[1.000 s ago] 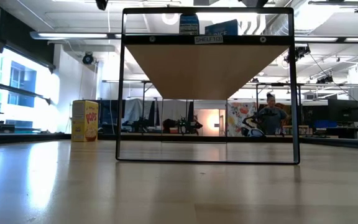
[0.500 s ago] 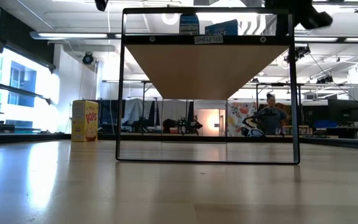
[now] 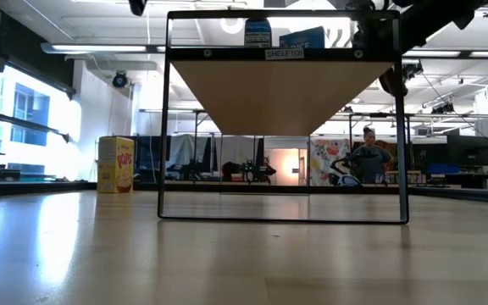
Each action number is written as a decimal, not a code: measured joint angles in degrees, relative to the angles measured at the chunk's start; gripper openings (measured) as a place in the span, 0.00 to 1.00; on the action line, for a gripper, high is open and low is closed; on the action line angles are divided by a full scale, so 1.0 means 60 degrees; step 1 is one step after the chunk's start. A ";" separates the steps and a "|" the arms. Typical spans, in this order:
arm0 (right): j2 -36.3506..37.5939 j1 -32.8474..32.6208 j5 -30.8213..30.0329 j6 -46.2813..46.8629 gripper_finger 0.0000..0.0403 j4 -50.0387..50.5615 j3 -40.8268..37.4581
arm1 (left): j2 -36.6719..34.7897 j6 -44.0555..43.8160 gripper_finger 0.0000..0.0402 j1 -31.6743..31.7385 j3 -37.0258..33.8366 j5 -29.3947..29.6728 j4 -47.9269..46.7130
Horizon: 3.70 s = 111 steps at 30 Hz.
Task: Stack cereal on shelf
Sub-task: Put the blue cereal box on the shelf, then put the top yellow cereal box on the shelf
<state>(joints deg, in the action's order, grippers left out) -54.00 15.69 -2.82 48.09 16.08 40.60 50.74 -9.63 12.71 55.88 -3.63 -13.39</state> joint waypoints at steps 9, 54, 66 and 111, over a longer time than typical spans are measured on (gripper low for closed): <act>-0.0113 0.0106 0.1030 -0.0288 0.00 -0.0356 0.0110 | 0.0052 -0.0128 0.00 0.0000 0.0000 0.0571 -0.0022; -0.0361 -0.2551 -0.1176 0.0868 0.00 0.1342 0.1557 | -0.1602 0.0097 0.09 0.0000 0.0007 0.0959 -0.1809; -0.0357 -0.2466 -0.2202 0.0563 0.00 0.3543 0.2755 | -0.1032 -0.0954 0.61 0.1259 0.0004 0.2900 -0.4610; -0.0364 -0.1738 -0.1506 0.0052 0.00 0.3751 0.2755 | 0.2736 -0.3035 0.74 0.6223 -0.2353 0.3123 -0.2931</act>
<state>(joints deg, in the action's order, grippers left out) -56.18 5.26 -11.86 48.40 38.59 57.12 67.15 -27.83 50.05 41.76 15.10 -30.97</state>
